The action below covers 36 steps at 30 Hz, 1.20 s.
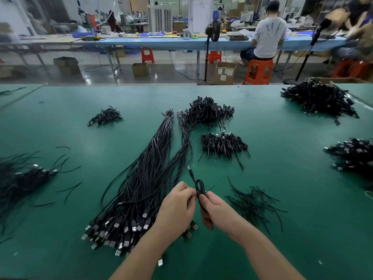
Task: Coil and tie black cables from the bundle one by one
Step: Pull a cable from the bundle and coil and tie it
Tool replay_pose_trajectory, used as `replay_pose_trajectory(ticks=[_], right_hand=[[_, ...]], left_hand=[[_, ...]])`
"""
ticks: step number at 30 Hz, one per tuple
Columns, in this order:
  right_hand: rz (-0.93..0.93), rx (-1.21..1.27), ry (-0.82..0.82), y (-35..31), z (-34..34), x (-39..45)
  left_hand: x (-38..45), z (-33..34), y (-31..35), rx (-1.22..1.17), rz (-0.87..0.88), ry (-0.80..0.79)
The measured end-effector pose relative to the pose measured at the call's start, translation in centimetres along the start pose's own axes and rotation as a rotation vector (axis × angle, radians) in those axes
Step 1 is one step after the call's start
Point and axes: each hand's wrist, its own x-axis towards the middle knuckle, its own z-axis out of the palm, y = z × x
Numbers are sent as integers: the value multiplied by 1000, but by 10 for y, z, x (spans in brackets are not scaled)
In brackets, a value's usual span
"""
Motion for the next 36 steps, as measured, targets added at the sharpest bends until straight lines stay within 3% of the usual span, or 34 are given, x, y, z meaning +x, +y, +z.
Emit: replay_pose_trajectory(ticks=[6, 18, 25, 31, 36], right_hand=[[28, -46, -13, 4, 1, 3], [-114, -466, 10, 2, 2, 3], [-122, -324, 71, 1, 5, 3], [-147, -451, 113, 1, 11, 1], [-130, -359, 91, -2, 13, -1]], left_hand=[[-3, 3, 0, 32, -30, -46], [1, -1, -6, -192, -252, 29], [1, -5, -1, -211, -242, 19], [2, -4, 1, 87, -157, -36], [3, -10, 9, 327, -120, -157]])
